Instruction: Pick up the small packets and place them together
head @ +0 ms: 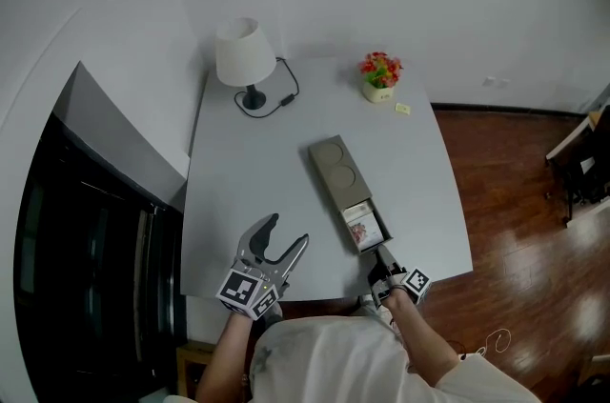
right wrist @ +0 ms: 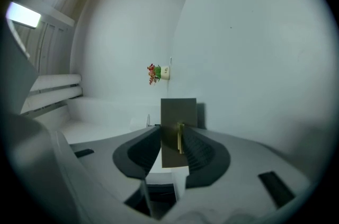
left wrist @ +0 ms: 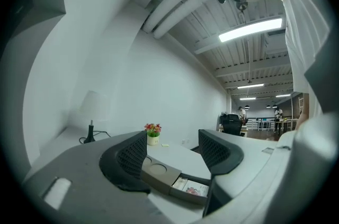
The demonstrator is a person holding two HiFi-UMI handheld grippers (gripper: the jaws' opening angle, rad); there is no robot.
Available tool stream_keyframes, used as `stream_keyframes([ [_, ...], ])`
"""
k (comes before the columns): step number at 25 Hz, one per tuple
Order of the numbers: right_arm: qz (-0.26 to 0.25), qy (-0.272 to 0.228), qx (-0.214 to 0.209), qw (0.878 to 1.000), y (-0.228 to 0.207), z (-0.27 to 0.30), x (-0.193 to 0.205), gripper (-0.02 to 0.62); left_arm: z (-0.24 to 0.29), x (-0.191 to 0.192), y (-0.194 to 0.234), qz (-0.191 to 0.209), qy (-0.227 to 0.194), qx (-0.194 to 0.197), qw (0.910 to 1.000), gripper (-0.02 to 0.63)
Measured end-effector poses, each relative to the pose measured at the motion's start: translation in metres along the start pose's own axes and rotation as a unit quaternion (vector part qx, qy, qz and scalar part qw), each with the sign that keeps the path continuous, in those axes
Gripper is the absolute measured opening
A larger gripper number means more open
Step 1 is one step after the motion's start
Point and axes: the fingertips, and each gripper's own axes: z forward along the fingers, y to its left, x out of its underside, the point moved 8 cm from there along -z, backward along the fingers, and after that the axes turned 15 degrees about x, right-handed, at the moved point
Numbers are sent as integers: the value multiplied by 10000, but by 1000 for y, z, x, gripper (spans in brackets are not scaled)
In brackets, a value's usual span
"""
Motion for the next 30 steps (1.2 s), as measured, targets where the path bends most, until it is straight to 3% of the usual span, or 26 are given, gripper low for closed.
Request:
stream_keyframes([
  [30,-86,31,382,9992,-22,-38,-6,137,-11,3,6,-57,-72,-163,9998,293],
])
